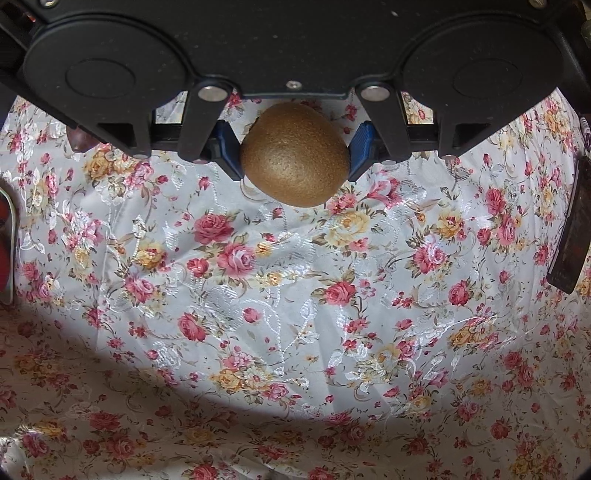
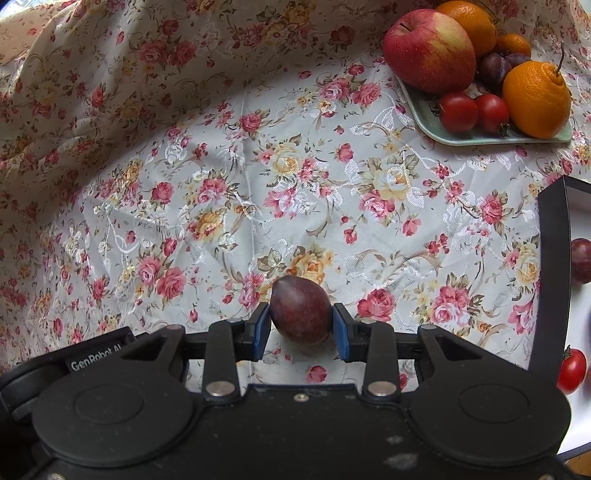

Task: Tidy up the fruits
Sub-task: 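Lift the plum with the right tool while the left tool holds the kiwi, then carry the kiwi in the left tool while the right tool carries the plum over the box, then open the right tool to drop the plum while the left tool releases the kiwi in the box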

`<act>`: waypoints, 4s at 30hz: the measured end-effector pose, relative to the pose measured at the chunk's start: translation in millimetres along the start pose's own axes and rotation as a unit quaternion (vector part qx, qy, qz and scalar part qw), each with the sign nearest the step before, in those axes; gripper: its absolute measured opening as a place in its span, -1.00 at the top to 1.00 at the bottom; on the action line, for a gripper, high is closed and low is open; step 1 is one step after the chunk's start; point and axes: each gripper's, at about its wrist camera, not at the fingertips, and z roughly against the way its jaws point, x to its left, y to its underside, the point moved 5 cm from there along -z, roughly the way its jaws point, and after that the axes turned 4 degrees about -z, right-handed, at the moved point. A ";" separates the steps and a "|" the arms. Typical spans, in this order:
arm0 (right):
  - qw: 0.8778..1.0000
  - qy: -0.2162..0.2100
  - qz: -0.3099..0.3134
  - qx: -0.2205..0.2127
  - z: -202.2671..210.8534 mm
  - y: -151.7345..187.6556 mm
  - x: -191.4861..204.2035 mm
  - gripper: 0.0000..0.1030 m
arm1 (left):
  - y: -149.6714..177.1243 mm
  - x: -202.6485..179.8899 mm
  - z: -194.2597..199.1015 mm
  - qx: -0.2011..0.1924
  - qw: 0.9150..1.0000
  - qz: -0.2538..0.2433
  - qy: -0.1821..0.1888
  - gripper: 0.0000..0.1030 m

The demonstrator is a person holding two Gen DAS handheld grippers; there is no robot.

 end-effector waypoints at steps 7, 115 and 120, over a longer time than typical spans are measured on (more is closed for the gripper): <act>1.000 0.000 -0.004 -0.006 15.0 10.6 -15.7 0.28 | 12.8 -11.5 21.6 -0.010 1.000 -0.013 -0.001 -0.22; 0.968 0.096 -0.202 -0.116 161.5 54.8 -349.9 0.27 | 209.5 -315.1 108.8 -0.089 0.943 -0.310 0.077 -0.21; 0.970 0.094 -0.194 -0.116 161.2 53.8 -347.1 0.27 | 211.6 -313.9 109.5 -0.089 0.941 -0.317 0.077 -0.21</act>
